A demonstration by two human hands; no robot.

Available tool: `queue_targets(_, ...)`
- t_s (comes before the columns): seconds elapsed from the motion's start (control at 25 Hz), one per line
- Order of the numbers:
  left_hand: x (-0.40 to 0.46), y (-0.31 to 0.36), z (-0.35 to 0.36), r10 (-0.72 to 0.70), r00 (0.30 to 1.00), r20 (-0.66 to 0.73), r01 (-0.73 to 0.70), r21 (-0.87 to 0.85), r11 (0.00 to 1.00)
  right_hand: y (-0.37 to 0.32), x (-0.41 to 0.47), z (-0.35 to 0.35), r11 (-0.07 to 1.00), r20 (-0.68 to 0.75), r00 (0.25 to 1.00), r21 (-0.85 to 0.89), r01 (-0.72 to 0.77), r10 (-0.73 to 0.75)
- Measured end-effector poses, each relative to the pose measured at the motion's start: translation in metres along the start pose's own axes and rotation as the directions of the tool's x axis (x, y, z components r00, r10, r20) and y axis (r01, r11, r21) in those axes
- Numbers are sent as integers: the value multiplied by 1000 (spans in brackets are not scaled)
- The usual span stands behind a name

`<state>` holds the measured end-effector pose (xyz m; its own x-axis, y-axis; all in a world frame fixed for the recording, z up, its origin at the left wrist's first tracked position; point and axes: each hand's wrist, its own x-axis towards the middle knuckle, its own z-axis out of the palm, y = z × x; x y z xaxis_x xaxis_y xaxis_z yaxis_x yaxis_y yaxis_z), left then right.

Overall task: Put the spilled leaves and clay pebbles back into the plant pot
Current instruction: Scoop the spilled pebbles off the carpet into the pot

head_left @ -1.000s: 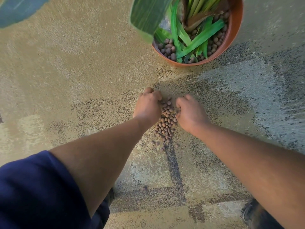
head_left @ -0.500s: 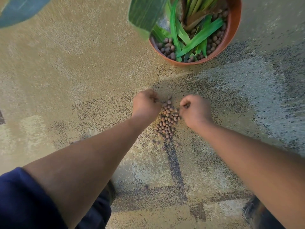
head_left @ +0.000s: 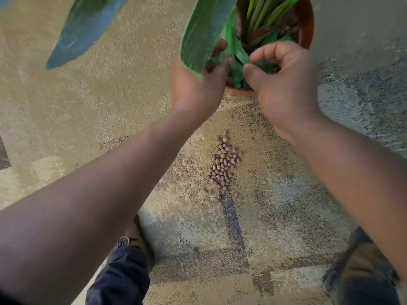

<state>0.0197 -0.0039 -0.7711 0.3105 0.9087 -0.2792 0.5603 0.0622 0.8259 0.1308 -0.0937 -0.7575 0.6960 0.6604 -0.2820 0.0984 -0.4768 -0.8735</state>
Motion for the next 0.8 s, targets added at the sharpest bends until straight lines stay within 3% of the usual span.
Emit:
queue_targets(0.08,3,-3,2,-13,1000,-6,13,16,1000,8,3,-1,999,18,1000,-33,12,-11)
queue_targets(0.28,-22,-20,-3,103,994,-33,-102,35,994,29,-29,-12,999,66,997,-22,49,-48)
queue_targets(0.4,-46,-54,-1,-70,983,170,21,274,961,65,-52,-10,963,291,953,-270,-3,84)
queue_targets(0.48,-59,-80,3,-206,916,345,24,465,885,93,-60,-4,899,404,883,-435,-43,238)
queue_targets(0.6,-69,-104,13,-252,829,500,-86,559,825,120,-67,12,817,470,808,-576,-26,356)
queue_targets(0.72,-70,-104,27,-199,788,583,-285,631,722,127,-71,28,775,522,787,-625,91,329)
queue_targets(0.8,-68,-99,32,-131,716,686,-459,604,652,126,-75,34,751,563,780,-632,191,275)
